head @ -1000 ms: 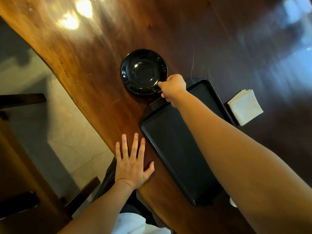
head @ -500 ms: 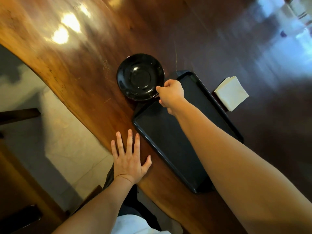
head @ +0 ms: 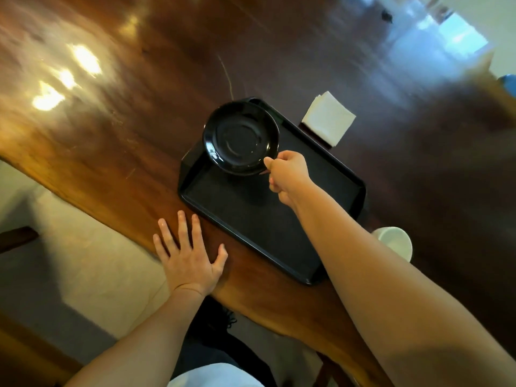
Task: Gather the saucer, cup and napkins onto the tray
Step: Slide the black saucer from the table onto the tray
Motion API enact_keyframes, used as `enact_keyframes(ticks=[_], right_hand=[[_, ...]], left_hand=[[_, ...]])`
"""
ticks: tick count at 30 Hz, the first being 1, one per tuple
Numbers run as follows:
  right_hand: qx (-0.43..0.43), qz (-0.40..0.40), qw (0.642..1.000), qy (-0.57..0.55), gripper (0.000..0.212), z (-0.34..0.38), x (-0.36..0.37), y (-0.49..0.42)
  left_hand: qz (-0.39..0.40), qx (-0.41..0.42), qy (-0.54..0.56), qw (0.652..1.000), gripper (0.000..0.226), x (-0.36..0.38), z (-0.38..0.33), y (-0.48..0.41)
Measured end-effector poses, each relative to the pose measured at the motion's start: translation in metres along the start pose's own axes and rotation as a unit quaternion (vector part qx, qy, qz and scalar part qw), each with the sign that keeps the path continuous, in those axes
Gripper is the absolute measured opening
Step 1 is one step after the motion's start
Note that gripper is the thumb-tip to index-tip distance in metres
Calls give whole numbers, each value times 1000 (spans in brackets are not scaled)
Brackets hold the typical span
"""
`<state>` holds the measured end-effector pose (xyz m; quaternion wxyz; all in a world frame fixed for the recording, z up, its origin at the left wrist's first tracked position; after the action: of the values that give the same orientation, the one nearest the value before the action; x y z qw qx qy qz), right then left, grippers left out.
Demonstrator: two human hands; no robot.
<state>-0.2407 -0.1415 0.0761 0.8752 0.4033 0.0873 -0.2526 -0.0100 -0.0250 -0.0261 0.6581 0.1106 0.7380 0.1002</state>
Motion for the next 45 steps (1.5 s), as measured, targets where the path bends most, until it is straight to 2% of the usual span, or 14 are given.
enact_keyframes(ticks=[3, 6, 10, 16, 21, 30, 34, 42, 45], right_hand=[[20, -11, 999, -42, 22, -12, -13, -2], [44, -20, 996, -78, 13, -21, -20, -4], [65, -35, 992, -103, 11, -30, -23, -10], [79, -39, 989, -123, 27, -35, -21, -21], [86, -40, 987, -127, 31, -37, -16, -29], [107, -43, 986, -123, 22, -44, -11, -36], [108, -41, 985, -128, 34, -47, -10, -39], [106, -33, 984, -142, 39, -49, -9, -41], [104, -17, 988, -115, 28, -46, -12, -38]], left_hand=[[0, -5, -9, 1000, 93, 2, 0, 0], [-1, -13, -16, 1000, 92, 4, 0, 0], [-6, -12, -14, 1000, 92, 5, 1, 0], [-20, -5, -6, 1000, 91, 5, 1, 1], [-19, -3, -14, 1000, 91, 3, 0, 0], [-25, 0, -15, 1000, 90, 2, 0, 1], [-26, -1, -16, 1000, 90, 2, -1, 1], [-23, -4, -18, 1000, 91, 3, 0, 1], [-26, -4, -15, 1000, 91, 3, 0, 1]])
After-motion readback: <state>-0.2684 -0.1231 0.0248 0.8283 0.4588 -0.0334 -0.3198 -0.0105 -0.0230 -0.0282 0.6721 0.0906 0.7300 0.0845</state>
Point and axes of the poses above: each hand's wrist, its own y-axis away from the middle knuckle, its own x-axis out of the palm, z = x × y, the point moved 3 cm from there along -y, towards the middle knuckle, and after that the axes turned 5 degrees about -x, right-handed, at the moved point
